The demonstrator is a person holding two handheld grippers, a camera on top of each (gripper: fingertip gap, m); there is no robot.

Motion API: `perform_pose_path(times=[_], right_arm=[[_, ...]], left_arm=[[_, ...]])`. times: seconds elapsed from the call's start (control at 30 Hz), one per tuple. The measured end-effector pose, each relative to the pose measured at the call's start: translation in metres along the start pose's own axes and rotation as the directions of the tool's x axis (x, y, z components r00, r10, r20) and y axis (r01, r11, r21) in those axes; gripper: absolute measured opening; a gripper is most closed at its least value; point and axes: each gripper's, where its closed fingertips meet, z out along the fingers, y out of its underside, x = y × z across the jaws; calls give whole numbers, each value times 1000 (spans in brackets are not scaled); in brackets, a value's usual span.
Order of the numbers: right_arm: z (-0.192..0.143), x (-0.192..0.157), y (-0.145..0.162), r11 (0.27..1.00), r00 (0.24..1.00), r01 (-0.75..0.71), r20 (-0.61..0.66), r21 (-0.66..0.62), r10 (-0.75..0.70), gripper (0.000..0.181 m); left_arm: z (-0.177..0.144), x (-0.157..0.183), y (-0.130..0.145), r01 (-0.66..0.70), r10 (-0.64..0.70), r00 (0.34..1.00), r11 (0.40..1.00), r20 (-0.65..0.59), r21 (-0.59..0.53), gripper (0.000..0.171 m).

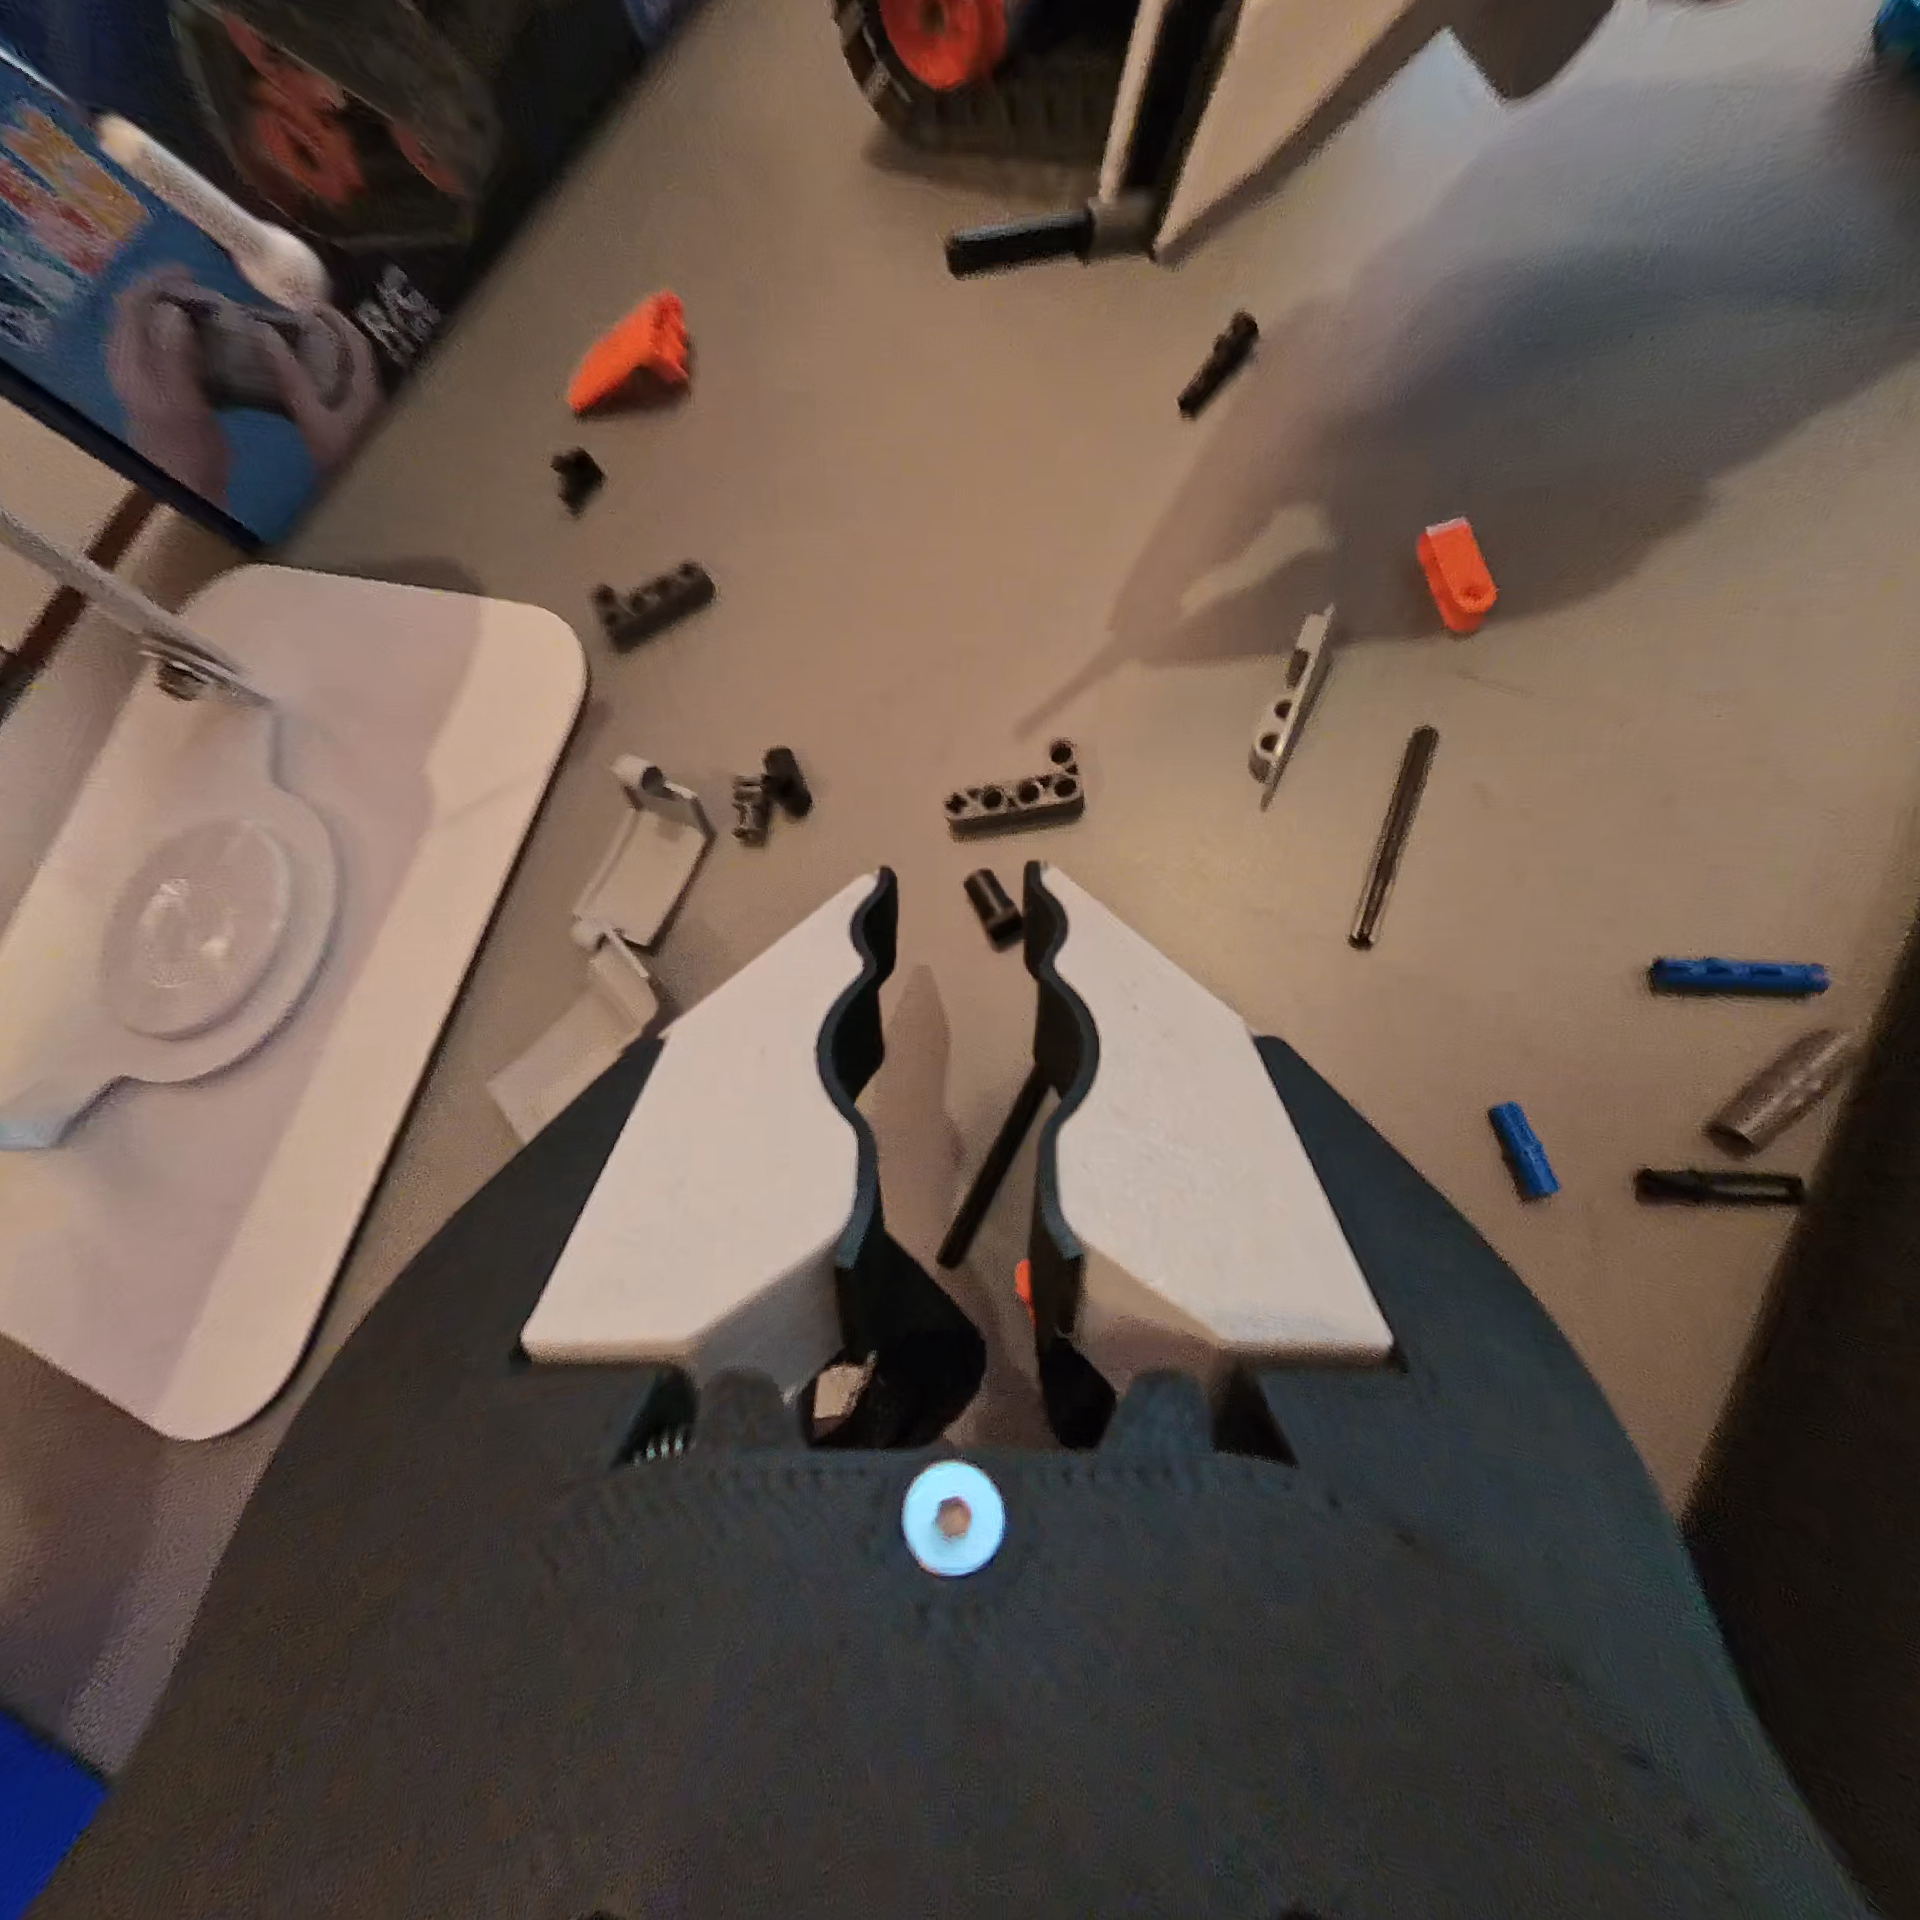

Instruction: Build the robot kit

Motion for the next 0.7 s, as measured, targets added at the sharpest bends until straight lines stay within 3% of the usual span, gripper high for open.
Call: perform_pose_path(times=[0.2, 0.3, 0.4, 0.57, 0.7], right_arm=[[0, 2, 7, 999, 1000, 15, -2, -31, -15, 3], [1, 0, 9, 999, 1000, 23, 3, -40, -23, 3], [-2, 3, 7, 999, 1000, 24, -6, -33, -25, 3], [-5, 6, 8, 1000, 1000, 17, -5, -26, -17, 4], [-3, 0, 9, 999, 999, 35, 12, -36, -35, 4]], left_arm=[[10, 9, 12, -9, 6, 999, 998, -48, -68, 22], [11, 14, 11, -17, 12, 997, 997, -74, -69, 14], [4, 20, 7, -24, 18, 994, 998, -109, -56, 19], [-52, 2, -10, -87, 87, 996, 994, -1, -65, 21], [-95, -8, 8, -142, 149, 989, 971, 20, -191, 20]])
